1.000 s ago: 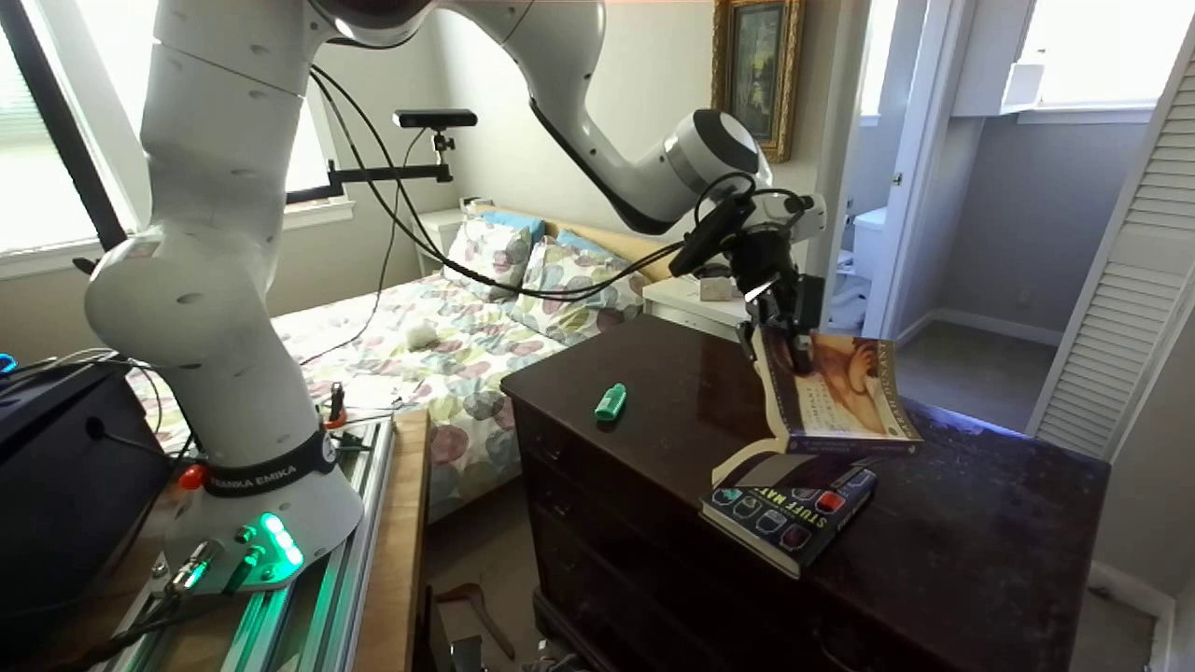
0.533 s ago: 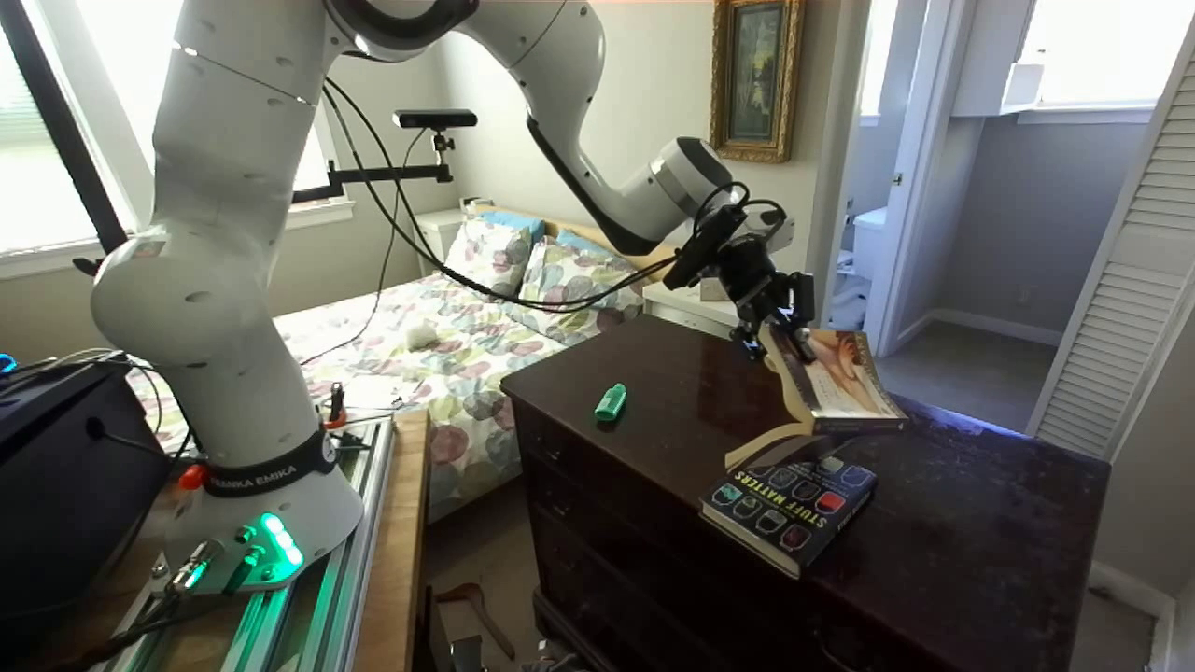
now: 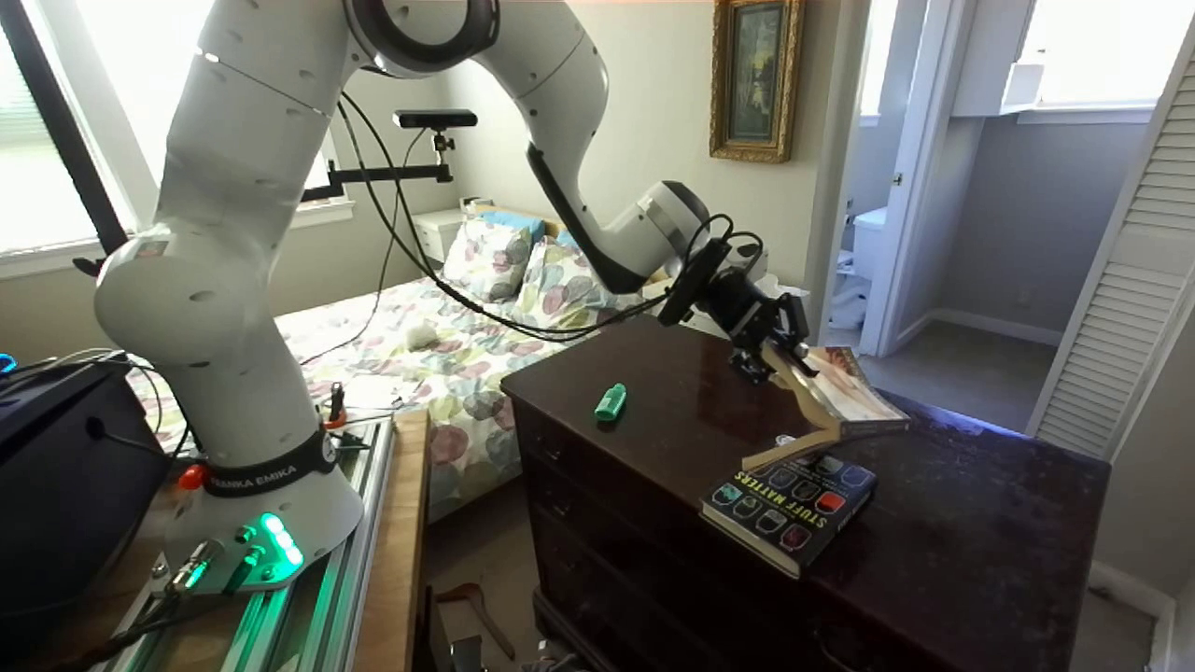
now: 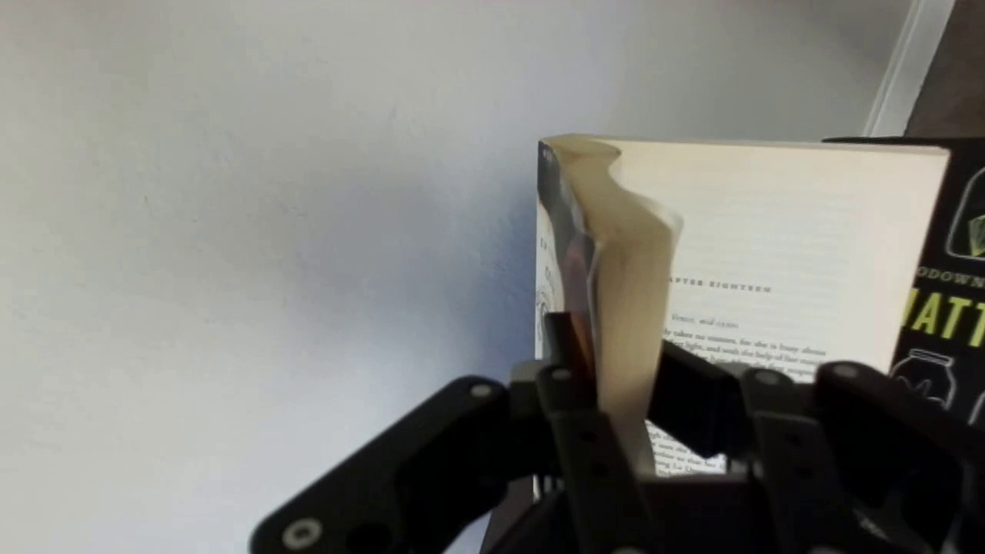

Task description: Turn the book on top upside down.

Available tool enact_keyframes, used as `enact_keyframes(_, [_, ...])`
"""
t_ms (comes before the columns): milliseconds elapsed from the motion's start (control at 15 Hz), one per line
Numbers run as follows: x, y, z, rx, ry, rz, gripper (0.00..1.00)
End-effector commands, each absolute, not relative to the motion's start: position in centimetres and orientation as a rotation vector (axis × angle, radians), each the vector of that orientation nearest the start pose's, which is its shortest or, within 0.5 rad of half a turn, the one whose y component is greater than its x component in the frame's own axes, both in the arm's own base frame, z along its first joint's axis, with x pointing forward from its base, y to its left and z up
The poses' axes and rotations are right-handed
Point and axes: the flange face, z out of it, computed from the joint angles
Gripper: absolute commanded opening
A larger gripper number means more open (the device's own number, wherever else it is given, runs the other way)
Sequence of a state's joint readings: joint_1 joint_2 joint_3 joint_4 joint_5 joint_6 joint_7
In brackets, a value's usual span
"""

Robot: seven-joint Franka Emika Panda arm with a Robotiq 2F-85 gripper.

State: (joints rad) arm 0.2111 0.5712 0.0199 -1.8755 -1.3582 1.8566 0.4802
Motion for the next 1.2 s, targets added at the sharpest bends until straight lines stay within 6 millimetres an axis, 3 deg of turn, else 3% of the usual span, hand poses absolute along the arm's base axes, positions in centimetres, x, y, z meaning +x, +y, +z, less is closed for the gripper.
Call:
enact_keyframes(0, [59.8, 7.3, 18.3, 1.813, 0.572, -0.046, 0.05])
enact_keyframes(333, [58.5, 7.5, 15.1, 1.811, 0.565, -0.047, 0.05])
enact_keyframes(733, [57.4, 7.8, 13.4, 1.850, 0.540, -0.068, 0.05])
enact_keyframes(800, [57.2, 8.0, 13.2, 1.869, 0.529, -0.069, 0.34])
enact_keyframes(1133, [57.5, 9.7, 14.8, 2.054, 0.434, -0.096, 0.71])
